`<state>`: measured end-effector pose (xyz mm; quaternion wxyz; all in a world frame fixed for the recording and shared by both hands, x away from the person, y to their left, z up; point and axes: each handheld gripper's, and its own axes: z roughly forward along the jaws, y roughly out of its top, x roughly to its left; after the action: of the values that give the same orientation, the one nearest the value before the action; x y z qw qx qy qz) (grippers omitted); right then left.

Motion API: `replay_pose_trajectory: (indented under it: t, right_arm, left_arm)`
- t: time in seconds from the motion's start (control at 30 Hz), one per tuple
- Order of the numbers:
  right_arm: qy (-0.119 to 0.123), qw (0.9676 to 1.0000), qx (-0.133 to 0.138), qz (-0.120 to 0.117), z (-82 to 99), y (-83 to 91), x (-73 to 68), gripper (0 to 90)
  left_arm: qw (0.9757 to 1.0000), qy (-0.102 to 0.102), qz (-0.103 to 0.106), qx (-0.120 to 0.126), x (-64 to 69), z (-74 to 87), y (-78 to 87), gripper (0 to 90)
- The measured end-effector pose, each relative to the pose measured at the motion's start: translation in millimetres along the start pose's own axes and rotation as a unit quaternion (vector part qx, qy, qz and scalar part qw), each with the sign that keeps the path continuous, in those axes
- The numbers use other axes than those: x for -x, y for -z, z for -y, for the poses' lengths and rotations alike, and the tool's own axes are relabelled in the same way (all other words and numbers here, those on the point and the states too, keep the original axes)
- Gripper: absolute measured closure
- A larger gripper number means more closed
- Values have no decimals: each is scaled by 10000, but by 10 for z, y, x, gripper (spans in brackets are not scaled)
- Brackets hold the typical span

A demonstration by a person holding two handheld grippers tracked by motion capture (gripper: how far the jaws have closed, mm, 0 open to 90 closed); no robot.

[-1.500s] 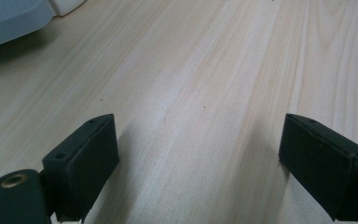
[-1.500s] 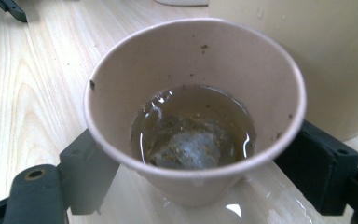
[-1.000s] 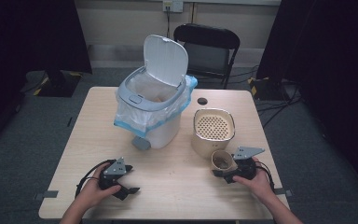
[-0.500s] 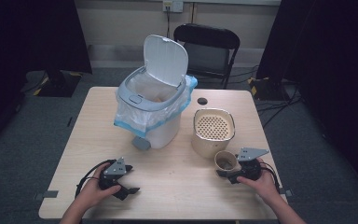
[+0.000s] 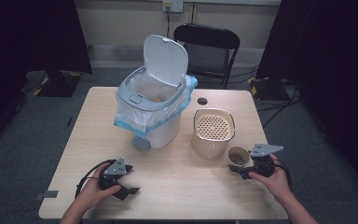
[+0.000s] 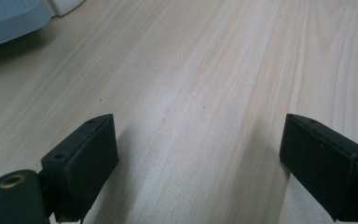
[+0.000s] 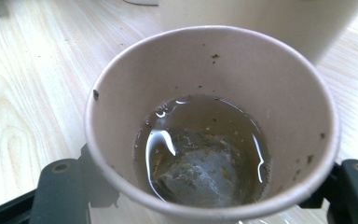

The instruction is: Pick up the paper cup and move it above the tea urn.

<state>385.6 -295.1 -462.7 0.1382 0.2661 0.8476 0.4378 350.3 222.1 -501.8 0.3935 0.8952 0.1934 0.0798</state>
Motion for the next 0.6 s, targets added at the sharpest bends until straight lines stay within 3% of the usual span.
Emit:
replay_pose_trajectory:
  t: [0.6]
  right_arm:
    - [-99,9988,-58,477,-91,134,346,278]
  left_arm:
    - [10000,9,7,14,1,1,-2,107]
